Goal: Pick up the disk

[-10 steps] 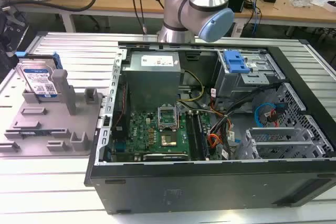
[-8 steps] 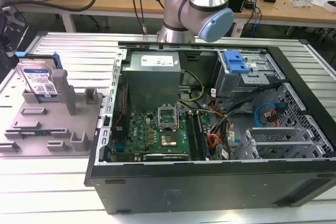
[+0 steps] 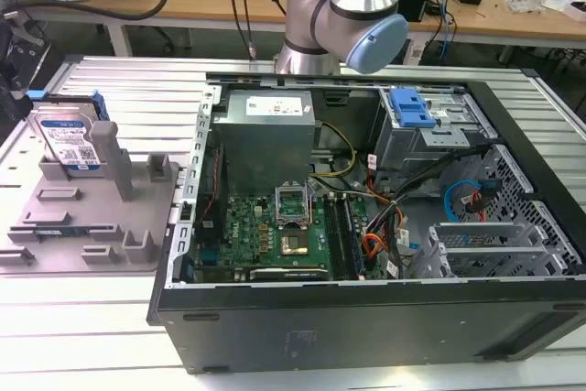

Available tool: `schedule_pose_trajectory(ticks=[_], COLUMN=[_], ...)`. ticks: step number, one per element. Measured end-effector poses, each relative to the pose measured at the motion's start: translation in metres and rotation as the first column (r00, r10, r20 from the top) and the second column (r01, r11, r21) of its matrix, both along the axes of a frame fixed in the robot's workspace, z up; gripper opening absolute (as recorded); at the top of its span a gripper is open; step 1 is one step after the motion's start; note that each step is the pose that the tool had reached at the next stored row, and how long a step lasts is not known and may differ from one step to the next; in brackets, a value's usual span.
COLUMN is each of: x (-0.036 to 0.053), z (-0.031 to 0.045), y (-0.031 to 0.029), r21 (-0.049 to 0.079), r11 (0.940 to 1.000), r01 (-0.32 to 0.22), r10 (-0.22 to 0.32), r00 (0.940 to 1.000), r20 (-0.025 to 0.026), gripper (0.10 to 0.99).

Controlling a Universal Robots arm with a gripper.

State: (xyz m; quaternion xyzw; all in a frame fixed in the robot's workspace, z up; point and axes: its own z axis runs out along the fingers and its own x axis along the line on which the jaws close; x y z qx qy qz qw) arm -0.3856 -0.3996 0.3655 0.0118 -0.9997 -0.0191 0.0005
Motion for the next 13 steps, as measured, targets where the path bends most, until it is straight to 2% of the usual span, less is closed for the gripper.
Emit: schedule_pose_trajectory(ticks=[2, 5, 6, 8, 10, 11, 13], x=[0.0, 0.0, 0.0, 0.0, 0.0, 0.0, 0.0], z=[-0.0002, -0.0002, -0.0005, -0.0005, -0.0006, -0.0006, -0.0006], y=[0.0, 0.0, 0.0, 0.0, 0.0, 0.0, 0.0], r21=[0.0, 0.0, 0.0, 0.0, 0.0, 0.0, 0.0], r11=[0.9995, 0.9947, 0.9882, 0.9713, 0.9604, 0.9517, 0.9396], r01=[-0.031, -0.102, -0.153, -0.238, -0.279, -0.307, -0.342], r10=[0.031, 0.102, 0.153, 0.238, 0.279, 0.307, 0.342], r00=[0.9995, 0.9947, 0.9882, 0.9713, 0.9604, 0.9517, 0.9396], r20=[0.0001, 0.0001, 0.0002, 0.0001, 0.0002, 0.0001, 0.0002], gripper=[0.106, 0.106, 0.106, 0.106, 0.106, 0.106, 0.106])
